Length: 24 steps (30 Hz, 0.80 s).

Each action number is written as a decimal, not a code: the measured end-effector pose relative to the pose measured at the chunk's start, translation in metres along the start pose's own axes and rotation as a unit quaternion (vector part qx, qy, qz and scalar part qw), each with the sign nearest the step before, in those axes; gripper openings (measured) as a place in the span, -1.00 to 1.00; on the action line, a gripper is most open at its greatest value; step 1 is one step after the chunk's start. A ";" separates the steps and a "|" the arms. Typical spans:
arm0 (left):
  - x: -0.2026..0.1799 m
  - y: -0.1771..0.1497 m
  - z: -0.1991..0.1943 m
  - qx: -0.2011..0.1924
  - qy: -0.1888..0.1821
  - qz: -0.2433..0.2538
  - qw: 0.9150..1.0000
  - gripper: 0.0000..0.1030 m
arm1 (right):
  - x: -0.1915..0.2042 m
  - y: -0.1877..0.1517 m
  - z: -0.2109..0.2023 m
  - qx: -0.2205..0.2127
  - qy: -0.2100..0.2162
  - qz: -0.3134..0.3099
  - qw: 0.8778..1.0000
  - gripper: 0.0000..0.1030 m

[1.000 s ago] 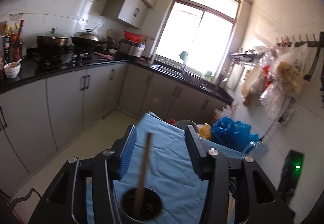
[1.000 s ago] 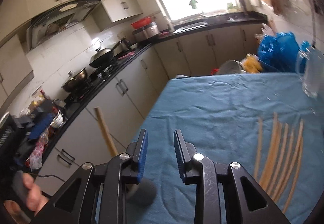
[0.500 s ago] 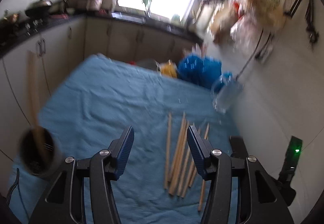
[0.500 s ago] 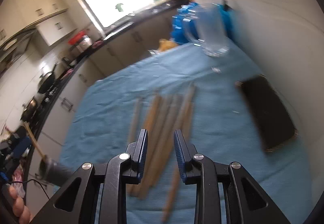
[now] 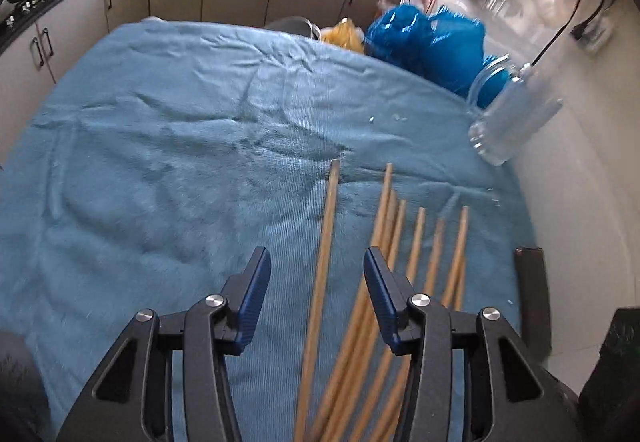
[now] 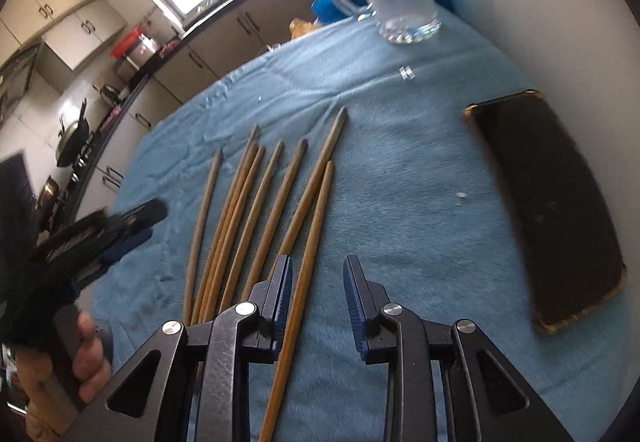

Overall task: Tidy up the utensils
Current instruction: 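Return to the chopsticks and grasp one with each gripper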

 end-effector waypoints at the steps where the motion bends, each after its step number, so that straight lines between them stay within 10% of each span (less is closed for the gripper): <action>1: 0.001 0.006 0.007 0.005 0.004 0.000 1.000 -0.09 | 0.001 0.001 0.005 0.006 -0.005 -0.004 1.000 -0.44; 22: -0.021 0.041 0.048 0.044 0.094 0.111 0.988 -0.16 | 0.011 0.017 0.032 0.105 -0.123 -0.070 0.984 -0.65; 24: -0.020 0.041 0.047 0.045 0.097 0.114 0.988 -0.44 | 0.012 0.020 0.035 0.120 -0.134 -0.069 0.981 -0.65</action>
Point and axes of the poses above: each gripper's, at about its wrist camera, not at the fingertips, and z roughly the way its jaws point, x to its left, y to its top, the point moved 9 cm from there along z, roughly the way its jaws point, and after that the axes turned 13 degrees about x, right-handed, at the moved point
